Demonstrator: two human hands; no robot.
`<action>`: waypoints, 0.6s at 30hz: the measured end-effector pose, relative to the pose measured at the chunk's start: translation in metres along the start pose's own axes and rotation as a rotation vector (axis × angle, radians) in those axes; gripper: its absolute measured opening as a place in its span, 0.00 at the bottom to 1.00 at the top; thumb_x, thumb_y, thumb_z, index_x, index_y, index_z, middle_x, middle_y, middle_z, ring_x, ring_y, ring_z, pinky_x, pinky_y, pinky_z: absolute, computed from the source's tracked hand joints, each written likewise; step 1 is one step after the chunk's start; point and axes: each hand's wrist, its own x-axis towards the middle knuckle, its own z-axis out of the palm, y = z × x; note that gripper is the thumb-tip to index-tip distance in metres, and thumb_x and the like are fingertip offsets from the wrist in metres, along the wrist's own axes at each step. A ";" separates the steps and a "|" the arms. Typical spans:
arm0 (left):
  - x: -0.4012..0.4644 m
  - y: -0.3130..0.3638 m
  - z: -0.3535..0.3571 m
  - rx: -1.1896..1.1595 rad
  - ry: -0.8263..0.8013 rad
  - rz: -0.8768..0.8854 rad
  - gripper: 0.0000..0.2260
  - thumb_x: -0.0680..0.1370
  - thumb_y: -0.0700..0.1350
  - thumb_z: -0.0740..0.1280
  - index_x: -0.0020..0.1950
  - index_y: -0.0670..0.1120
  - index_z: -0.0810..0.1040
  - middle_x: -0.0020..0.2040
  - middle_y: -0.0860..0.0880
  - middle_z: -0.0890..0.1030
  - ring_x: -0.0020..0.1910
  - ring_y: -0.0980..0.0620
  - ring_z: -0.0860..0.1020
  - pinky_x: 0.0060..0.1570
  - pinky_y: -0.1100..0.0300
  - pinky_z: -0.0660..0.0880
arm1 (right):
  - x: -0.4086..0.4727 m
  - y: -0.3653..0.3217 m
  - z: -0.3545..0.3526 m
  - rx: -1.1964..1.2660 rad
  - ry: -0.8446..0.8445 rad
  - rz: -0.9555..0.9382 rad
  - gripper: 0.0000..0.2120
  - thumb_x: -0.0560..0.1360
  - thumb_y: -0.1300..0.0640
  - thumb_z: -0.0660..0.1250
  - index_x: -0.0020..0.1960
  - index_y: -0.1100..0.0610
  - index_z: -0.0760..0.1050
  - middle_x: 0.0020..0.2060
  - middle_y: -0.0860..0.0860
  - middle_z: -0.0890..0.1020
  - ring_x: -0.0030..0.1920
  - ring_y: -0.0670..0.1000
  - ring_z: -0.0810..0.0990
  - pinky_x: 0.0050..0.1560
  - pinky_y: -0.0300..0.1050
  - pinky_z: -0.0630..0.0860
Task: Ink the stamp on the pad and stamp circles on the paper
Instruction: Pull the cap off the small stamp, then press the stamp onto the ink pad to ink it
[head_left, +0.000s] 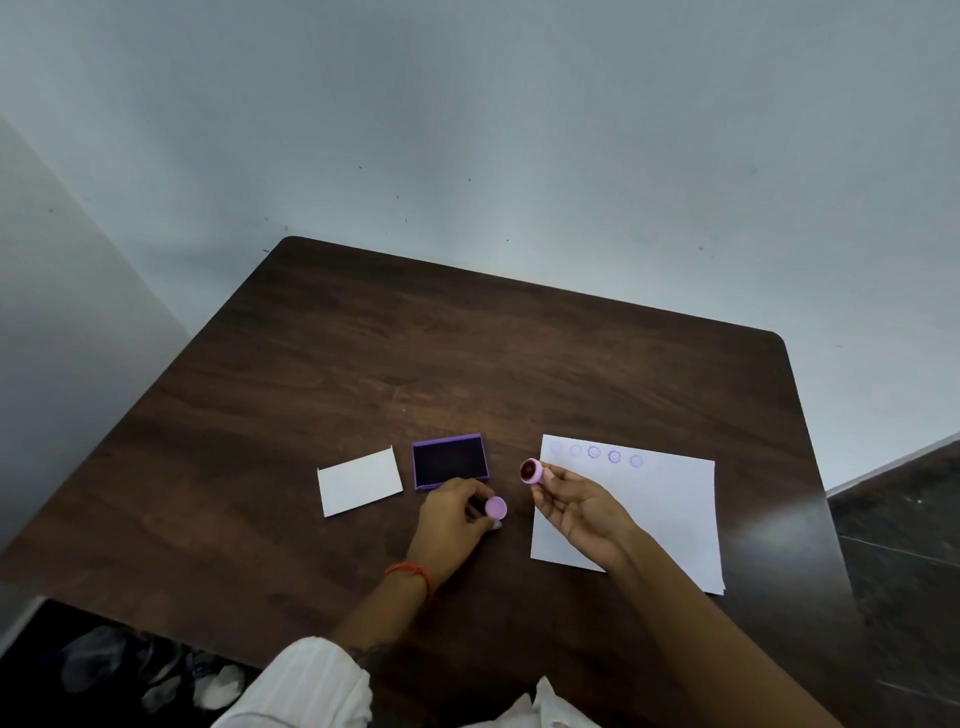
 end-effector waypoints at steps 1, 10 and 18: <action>0.000 -0.001 -0.001 0.016 0.002 0.009 0.13 0.69 0.41 0.73 0.52 0.48 0.78 0.53 0.49 0.79 0.42 0.58 0.76 0.44 0.68 0.73 | 0.000 0.000 0.001 0.009 -0.003 0.002 0.08 0.75 0.68 0.62 0.48 0.62 0.78 0.46 0.58 0.82 0.46 0.52 0.80 0.39 0.39 0.82; 0.000 -0.009 -0.025 0.046 0.185 0.039 0.15 0.69 0.43 0.74 0.54 0.48 0.78 0.53 0.49 0.79 0.35 0.58 0.74 0.42 0.69 0.71 | 0.004 -0.002 0.004 0.061 -0.065 -0.014 0.12 0.74 0.70 0.61 0.45 0.60 0.82 0.40 0.54 0.87 0.41 0.49 0.84 0.37 0.38 0.81; 0.008 -0.027 -0.050 0.107 0.279 0.024 0.19 0.68 0.43 0.74 0.57 0.49 0.75 0.55 0.49 0.77 0.45 0.56 0.73 0.47 0.65 0.71 | 0.011 0.000 0.017 0.049 -0.130 -0.011 0.12 0.73 0.71 0.62 0.48 0.60 0.81 0.43 0.55 0.87 0.44 0.50 0.85 0.39 0.38 0.81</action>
